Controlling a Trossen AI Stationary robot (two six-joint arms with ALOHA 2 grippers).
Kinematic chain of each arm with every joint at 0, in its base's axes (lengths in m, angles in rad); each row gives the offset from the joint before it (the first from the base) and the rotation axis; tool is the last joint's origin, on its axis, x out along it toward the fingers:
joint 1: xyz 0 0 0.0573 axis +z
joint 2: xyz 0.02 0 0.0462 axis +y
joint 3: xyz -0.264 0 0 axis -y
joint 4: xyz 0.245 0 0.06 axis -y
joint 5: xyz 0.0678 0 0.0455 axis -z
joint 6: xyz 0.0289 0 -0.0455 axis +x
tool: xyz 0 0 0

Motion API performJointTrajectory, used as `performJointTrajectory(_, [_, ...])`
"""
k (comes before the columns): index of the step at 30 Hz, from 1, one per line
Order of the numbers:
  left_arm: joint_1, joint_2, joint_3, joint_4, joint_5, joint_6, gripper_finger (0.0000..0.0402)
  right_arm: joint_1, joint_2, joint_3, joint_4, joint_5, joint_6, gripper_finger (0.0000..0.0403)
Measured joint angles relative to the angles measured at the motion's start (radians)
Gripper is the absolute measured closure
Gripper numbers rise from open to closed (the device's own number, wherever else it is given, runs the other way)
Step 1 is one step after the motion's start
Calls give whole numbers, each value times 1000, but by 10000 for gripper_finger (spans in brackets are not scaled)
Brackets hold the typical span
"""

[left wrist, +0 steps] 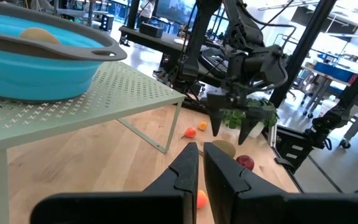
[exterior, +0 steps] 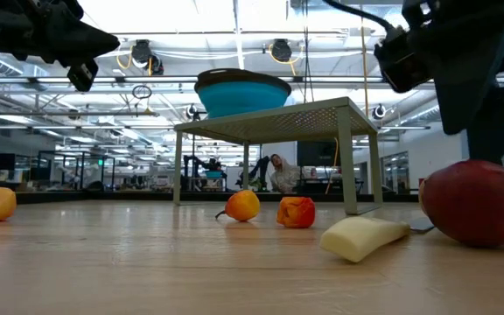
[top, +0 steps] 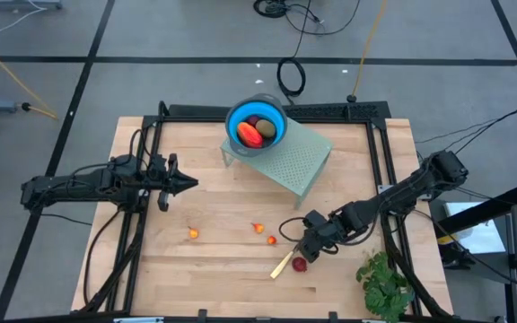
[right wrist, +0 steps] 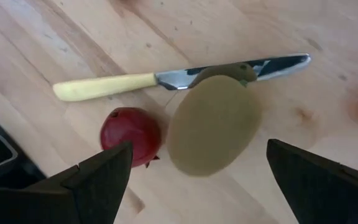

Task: Pick & Place Fruit
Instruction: Put the kiwi into the blue strainer bowl on the shelf

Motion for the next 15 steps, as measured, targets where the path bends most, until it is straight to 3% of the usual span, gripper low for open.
performJointTrajectory(15, [1,0,0,0,-1,-3,378,-17,12,0,1,8,-60,41])
